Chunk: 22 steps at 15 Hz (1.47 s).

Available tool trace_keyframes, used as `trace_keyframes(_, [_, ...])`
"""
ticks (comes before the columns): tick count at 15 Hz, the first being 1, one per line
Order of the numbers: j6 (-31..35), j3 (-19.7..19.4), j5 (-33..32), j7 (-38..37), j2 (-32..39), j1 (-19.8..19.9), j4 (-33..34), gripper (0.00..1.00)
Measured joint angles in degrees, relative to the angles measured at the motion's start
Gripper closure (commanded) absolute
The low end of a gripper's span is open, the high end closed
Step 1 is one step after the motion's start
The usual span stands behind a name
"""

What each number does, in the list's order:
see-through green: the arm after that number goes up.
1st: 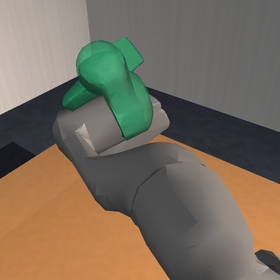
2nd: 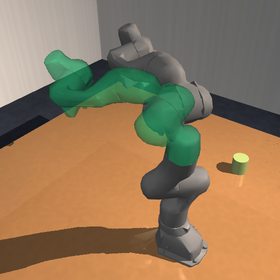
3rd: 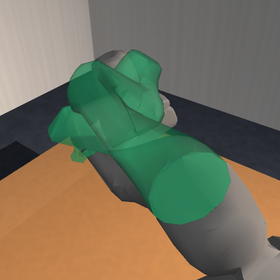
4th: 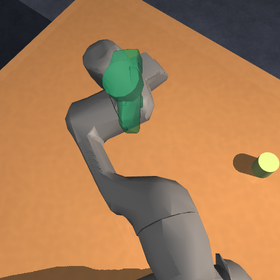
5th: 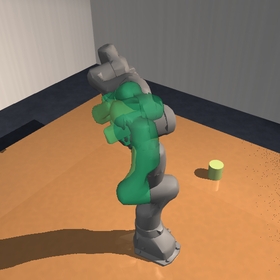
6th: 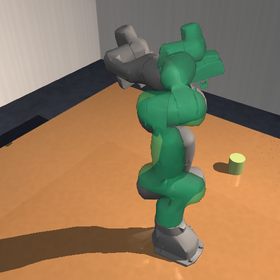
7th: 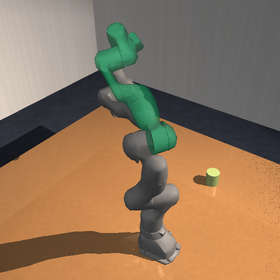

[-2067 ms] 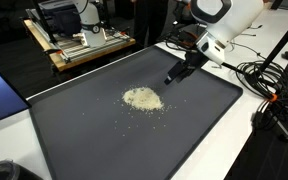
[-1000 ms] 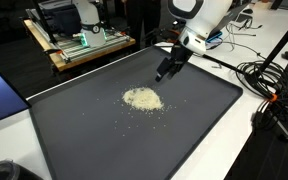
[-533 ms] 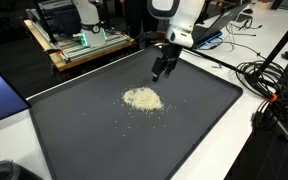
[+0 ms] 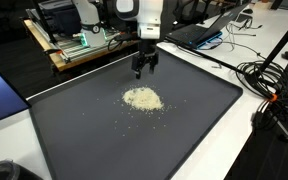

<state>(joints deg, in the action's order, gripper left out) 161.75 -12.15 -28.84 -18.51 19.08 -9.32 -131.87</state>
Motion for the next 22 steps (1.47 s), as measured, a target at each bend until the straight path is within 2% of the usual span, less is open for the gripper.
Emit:
trace_keyframes(4, [13.2,-2.9,-0.1,0.9,-5.2,2.2,-10.0,0.0])
trace_keyframes(6, [19.8,-2.6,0.1,2.3,-6.6,4.8,-13.5,0.0])
trace_keyframes(8, [24.7,-0.6,0.2,3.3,-7.3,8.5,-16.1,0.0])
trace_keyframes(13, [29.9,13.0,-0.9,2.0,-6.8,24.1,-19.4,0.0])
trace_keyframes(22, [29.5,37.6,-8.1,-1.1,-0.1,55.6,-16.0,0.0])
